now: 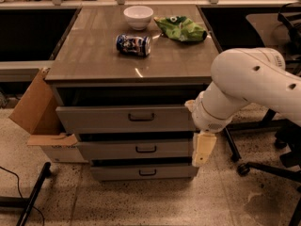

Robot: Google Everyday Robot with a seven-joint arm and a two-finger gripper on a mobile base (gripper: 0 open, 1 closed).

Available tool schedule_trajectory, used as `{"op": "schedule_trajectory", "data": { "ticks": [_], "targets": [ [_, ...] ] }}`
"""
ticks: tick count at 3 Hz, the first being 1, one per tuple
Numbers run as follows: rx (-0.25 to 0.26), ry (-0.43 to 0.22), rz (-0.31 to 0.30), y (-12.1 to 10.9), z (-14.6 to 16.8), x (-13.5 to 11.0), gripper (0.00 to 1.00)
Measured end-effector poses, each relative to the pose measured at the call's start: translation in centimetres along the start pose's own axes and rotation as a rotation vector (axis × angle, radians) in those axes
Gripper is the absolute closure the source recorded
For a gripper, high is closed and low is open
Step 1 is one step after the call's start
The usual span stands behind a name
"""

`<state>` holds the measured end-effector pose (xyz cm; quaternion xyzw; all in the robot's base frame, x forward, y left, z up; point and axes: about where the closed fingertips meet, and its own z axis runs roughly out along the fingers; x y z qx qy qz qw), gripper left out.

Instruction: Open top drawer

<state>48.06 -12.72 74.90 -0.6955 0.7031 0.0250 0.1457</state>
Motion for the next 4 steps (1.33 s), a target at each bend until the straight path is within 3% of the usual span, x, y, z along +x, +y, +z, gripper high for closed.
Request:
{"op": "schedule_trajectory", "data": {
  "ticks": [2,4],
  "targets": [
    [0.056,-0.011,-0.074,-2.8,2.2,0.1,0.00],
    [0.066,0.000,-0.112,-6.1,6.0,0.3,0.00]
  ]
}}
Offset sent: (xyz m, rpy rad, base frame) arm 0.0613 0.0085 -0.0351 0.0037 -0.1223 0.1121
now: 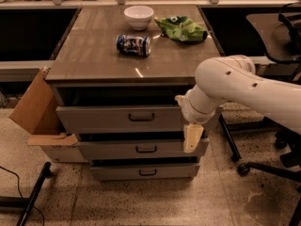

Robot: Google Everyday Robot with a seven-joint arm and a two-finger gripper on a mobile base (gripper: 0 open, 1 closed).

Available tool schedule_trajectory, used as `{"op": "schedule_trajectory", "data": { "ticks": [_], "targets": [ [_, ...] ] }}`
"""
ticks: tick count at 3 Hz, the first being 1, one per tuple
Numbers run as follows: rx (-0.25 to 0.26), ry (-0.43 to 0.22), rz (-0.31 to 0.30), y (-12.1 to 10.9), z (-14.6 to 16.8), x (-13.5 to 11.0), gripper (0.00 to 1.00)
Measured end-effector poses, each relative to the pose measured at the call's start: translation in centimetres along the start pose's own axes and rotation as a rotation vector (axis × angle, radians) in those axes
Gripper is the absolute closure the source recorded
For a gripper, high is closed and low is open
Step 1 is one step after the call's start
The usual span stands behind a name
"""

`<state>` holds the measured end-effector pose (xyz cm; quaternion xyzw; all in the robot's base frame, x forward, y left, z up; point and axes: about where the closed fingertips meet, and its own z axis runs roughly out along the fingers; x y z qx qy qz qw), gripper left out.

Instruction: Open top drawer

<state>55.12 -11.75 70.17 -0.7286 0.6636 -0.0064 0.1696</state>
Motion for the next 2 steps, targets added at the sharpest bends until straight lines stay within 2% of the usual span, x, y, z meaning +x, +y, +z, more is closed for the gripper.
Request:
{"op": "schedule_trajectory", "data": {
  "ticks": [2],
  "targets": [
    [-0.027,0.066,0.022,-2.2,3.2,2.1,0.00]
  ]
}}
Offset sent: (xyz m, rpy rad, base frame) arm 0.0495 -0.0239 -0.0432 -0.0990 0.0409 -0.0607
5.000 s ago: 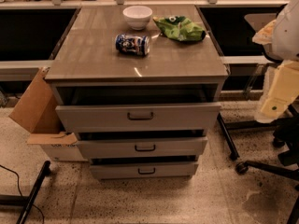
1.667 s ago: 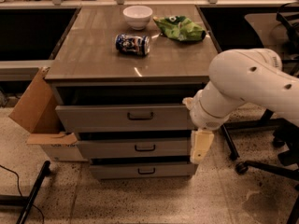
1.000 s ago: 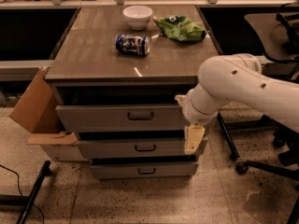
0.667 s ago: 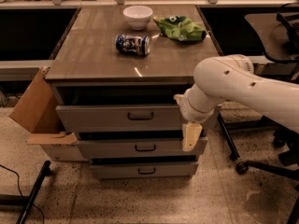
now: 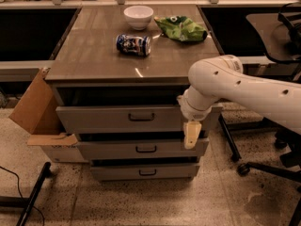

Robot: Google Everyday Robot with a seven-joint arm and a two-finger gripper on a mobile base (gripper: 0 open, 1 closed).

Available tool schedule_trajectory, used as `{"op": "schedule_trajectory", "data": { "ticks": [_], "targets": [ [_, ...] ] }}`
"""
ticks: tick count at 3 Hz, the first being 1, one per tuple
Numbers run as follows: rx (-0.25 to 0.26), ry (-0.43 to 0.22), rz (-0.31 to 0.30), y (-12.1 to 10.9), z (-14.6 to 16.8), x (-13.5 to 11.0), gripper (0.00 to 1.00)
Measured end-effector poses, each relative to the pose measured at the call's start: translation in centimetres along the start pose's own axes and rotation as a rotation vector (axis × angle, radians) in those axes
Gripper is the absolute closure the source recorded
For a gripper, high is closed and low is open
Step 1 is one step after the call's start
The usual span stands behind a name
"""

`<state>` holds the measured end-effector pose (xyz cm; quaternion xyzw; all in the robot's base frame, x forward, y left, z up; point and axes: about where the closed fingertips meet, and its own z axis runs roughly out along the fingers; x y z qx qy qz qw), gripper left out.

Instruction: Open top drawer

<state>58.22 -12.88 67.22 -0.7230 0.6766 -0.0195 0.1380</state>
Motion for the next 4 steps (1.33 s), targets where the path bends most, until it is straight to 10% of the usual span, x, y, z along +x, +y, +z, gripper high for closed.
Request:
{"op": "schedule_trajectory", "data": {
  "ticks": [1,4],
  "targets": [
    [-0.018,0.041,0.023,-1.1,1.6,1.5,0.02],
    [-0.003,0.065,0.061,1.9,-0.4,3.9,0.72]
  ]
}}
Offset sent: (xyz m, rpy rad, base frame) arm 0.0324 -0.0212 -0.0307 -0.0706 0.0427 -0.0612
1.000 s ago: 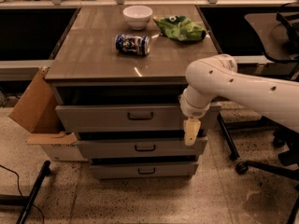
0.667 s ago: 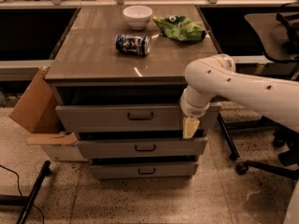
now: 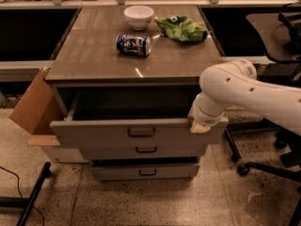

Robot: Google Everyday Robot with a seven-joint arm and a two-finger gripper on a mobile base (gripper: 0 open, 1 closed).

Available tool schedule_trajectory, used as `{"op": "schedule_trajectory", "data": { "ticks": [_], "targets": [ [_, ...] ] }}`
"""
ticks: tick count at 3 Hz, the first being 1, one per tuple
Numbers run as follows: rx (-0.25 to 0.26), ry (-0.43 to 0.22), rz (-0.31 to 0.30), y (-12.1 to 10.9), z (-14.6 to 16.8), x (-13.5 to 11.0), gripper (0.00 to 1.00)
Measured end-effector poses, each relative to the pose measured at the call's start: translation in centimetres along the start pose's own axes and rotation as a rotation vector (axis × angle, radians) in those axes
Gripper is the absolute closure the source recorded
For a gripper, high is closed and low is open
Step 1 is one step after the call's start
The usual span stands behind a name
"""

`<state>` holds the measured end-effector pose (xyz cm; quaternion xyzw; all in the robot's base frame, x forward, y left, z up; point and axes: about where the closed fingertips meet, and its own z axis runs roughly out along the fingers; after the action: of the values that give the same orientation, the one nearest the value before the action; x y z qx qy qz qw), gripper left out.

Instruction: Open top drawer

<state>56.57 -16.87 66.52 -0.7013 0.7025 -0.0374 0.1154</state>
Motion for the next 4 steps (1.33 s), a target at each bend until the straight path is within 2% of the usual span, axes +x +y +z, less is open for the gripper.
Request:
{"op": "schedule_trajectory", "data": {
  "ticks": [1,2,3,4],
  "targets": [
    [-0.013,-0.066,-0.006,4.7,-1.7,0.2,0.99],
    [-0.045,-0.110,0.000,7.2,-1.9,-0.2,1.00],
    [-0.045,-0.110,0.000,7.2,-1.9,-0.2,1.00],
    [-0.100,-0.202,0.012,12.4,-3.4,-1.5,1.00]
  ]
}}
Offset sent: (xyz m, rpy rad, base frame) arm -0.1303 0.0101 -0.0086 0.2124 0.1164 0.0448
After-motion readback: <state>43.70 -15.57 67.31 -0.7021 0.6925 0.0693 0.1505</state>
